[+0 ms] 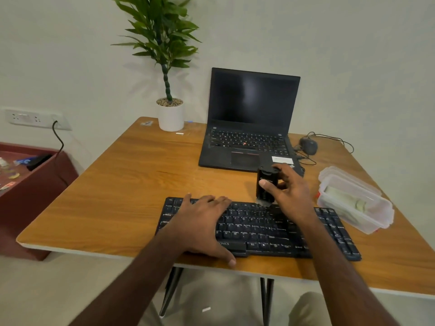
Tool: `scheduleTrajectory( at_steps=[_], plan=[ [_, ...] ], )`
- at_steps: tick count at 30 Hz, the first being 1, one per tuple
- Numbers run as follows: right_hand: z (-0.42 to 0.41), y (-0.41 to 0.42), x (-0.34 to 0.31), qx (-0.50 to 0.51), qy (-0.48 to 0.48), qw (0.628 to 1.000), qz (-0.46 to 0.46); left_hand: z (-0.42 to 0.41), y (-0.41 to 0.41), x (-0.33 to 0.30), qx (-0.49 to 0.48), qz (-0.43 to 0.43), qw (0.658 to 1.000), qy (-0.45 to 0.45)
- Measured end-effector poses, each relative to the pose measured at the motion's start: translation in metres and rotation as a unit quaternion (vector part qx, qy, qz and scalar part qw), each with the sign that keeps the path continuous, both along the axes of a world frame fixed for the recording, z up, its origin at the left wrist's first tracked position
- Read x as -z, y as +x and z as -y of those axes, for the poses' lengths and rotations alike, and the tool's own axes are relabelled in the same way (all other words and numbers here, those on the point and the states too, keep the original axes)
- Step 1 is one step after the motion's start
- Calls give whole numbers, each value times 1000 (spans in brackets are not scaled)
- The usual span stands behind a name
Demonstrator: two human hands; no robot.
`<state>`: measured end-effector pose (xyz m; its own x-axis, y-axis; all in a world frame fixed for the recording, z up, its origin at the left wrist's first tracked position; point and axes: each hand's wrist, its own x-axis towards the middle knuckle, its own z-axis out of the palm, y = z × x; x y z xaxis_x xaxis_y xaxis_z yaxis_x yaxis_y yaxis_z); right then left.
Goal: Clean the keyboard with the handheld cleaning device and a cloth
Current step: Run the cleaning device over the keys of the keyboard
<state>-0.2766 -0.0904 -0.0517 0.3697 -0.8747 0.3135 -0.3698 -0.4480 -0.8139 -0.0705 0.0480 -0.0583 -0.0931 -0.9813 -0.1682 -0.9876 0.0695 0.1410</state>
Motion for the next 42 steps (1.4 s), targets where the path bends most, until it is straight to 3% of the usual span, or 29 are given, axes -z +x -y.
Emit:
scheduleTrajectory(
  at_steps=[5, 9, 16, 19, 23, 29, 34, 37, 39, 42],
  plan=[
    [-17, 20, -1, -40, 9, 997, 63, 1, 14, 1, -2, 6, 1000, -16],
    [-21, 39, 6, -72, -19, 997, 11, -8, 42, -1, -15, -2, 1000, -21],
    [-3, 42, -6, -16, -28, 999, -2, -24, 53, 6, -17, -11, 999, -36],
    [-9, 50, -4, -53, 1, 997, 48, -34, 47, 18, -40, 16, 989, -142],
    [-12, 45, 9, -78, 24, 996, 44, -50, 36, 45, -74, 9, 966, -246],
    [10, 8, 1, -7, 35, 996, 79, -51, 36, 50, -107, 8, 965, -241],
    [0, 15, 8, -65, 46, 995, 54, -50, 36, 49, -107, 13, 964, -243],
    [13, 2, 0, -15, 5, 1000, 8, -49, 36, 49, -107, 16, 965, -240],
    [17, -5, -4, -1, 16, 1000, 25, -49, 35, 48, -109, 18, 965, -236],
    [7, 2, 2, -60, 32, 997, 48, -50, 35, 47, -108, 18, 966, -234]
  ],
)
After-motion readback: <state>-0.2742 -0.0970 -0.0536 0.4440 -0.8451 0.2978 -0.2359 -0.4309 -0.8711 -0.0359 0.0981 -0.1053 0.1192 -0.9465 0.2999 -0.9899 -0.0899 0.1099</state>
